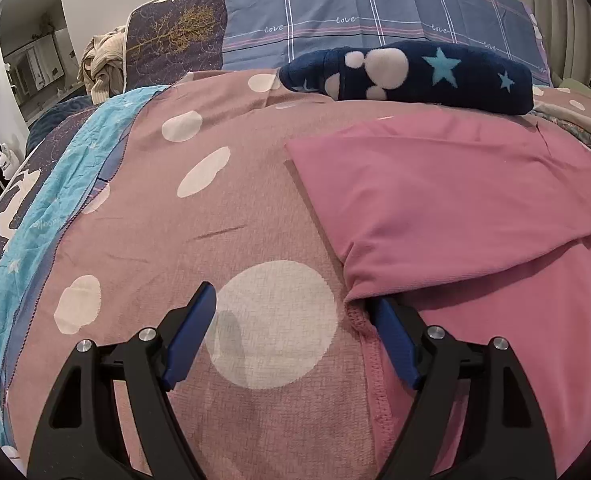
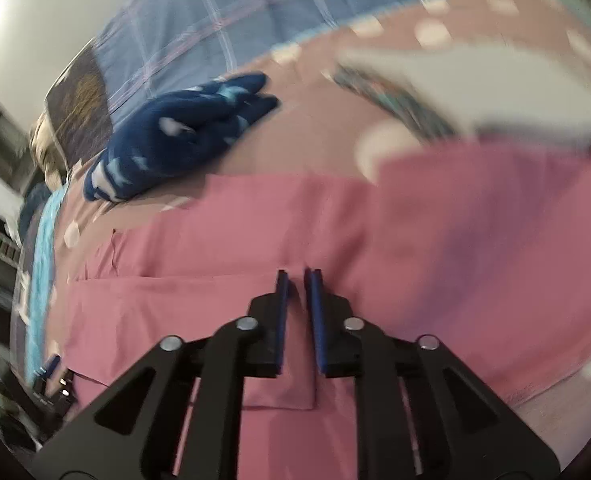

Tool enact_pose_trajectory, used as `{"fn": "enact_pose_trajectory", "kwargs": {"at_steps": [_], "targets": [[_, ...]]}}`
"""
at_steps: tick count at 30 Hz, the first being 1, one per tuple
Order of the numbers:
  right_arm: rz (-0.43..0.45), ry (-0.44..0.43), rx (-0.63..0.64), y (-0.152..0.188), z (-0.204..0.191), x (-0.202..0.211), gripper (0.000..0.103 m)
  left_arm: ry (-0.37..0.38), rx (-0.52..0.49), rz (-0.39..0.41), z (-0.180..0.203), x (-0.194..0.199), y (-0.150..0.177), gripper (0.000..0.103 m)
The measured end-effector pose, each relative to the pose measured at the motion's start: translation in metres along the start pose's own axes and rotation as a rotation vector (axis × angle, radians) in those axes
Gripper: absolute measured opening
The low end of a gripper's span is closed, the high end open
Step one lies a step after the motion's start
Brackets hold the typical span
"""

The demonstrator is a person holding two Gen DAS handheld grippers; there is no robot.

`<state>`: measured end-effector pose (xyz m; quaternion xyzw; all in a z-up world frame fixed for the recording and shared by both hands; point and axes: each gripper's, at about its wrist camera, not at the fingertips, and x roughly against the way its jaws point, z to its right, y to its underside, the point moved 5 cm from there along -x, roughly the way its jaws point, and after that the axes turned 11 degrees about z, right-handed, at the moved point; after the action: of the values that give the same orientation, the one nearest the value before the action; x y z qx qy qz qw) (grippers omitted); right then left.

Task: Fold small clothes

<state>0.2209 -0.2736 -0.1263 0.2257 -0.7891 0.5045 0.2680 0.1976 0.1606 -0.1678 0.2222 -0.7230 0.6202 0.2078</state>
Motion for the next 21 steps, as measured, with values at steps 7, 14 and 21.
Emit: {"fn": "enact_pose_trajectory", "kwargs": {"at_steps": [7,14,21], "targets": [[0.005,-0.111,0.062,0.027,0.000,0.038,0.037,-0.006,-0.009,-0.001,0.002,-0.001,0.000,0.079],[-0.017,0.028,0.197,0.052,-0.010,0.034,0.002,-0.038,-0.037,0.005,0.005,0.001,0.000,0.080],[-0.022,0.159,0.300,0.065,-0.002,0.041,0.003,0.024,0.025,-0.010,-0.004,0.003,0.001,0.078]]}}
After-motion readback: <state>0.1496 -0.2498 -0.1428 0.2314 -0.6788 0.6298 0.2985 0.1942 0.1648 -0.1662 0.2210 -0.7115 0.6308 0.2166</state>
